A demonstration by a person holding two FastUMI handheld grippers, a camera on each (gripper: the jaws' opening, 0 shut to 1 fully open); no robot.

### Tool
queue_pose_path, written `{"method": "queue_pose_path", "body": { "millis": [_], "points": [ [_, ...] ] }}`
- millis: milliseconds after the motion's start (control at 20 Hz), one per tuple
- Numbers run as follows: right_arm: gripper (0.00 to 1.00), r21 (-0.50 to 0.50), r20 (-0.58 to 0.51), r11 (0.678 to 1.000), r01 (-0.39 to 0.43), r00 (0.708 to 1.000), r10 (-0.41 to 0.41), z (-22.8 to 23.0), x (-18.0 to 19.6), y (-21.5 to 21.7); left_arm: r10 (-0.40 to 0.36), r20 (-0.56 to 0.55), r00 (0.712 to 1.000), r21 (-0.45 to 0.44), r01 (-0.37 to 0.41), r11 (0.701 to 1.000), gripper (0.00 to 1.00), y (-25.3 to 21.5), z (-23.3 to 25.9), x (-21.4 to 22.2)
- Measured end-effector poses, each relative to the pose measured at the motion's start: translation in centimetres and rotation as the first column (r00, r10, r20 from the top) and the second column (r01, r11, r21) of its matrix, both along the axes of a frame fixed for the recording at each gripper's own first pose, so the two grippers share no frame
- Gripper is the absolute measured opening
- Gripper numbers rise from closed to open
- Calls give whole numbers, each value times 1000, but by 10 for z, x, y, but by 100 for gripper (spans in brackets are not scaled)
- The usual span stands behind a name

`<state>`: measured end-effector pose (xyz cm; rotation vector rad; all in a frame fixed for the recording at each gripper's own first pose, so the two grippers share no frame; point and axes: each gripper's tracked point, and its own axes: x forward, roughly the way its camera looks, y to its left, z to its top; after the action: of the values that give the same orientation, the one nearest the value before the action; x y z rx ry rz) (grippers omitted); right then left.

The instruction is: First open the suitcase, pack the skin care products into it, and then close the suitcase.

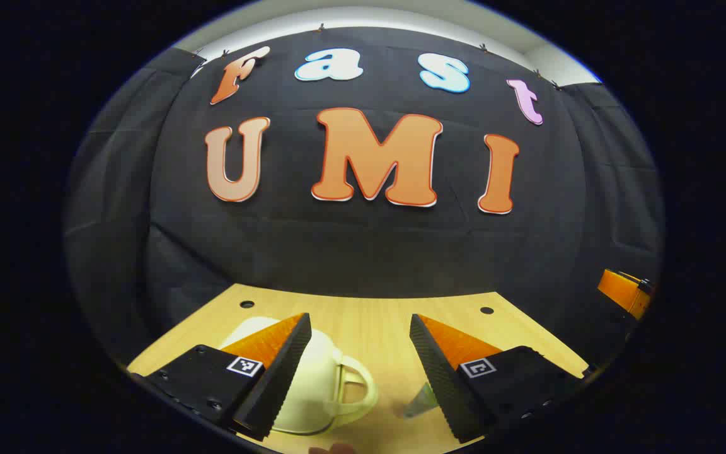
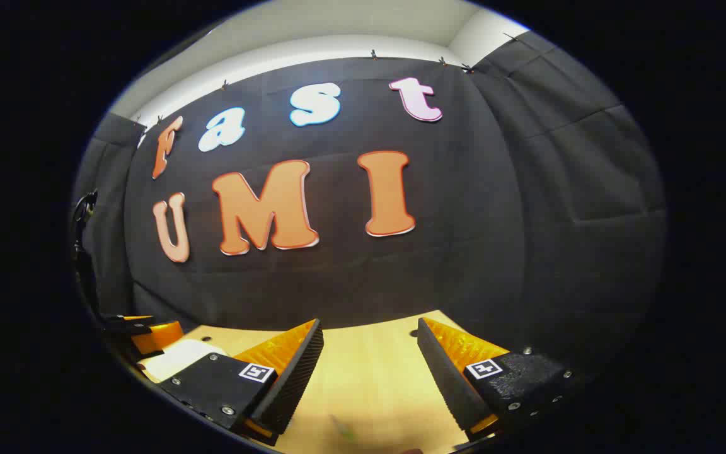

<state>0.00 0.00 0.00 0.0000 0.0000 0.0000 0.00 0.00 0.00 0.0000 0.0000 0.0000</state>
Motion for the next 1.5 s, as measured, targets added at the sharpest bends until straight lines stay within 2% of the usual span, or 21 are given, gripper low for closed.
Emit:
{"method": "queue_pose_path", "body": {
  "millis": [200,350,450,500,550,650,1100,1250,1400,1500],
  "points": [
    [95,-10,-32,998,-57,998,57,-1,2,46,5,12,1000,-15,-5,1000,98,39,10,-16],
    [95,3,-80,996,-89,993,89,-9,8,67,-29,5,1000,-86,30,996,97,44,9,-30],
    [95,-25,-79,994,-102,992,100,-9,12,74,0,10,1000,-85,1,996,98,57,11,-35],
    [100,-30,-88,993,-112,990,109,-11,15,78,14,8,1000,-75,-13,997,98,60,10,-37],
    [95,-25,-106,992,-122,987,119,-14,17,82,18,6,1000,-69,-18,997,98,62,12,-37],
    [95,-19,-151,990,-139,979,135,-23,17,88,3,4,1000,-62,-3,998,97,57,12,-37],
    [95,-52,-185,991,-125,976,114,-29,15,74,-9,0,1000,3,9,1000,98,42,12,-20],
    [95,-49,-199,992,-115,975,103,-31,16,70,-14,6,1000,57,14,998,98,34,12,-14],
    [95,-45,-220,993,-108,971,95,-39,17,62,-17,0,1000,189,17,982,98,25,2,-10],
    [95,-43,-234,994,-104,968,91,-45,13,55,-41,-34,999,266,48,963,97,13,-14,-8]
  ]
}}
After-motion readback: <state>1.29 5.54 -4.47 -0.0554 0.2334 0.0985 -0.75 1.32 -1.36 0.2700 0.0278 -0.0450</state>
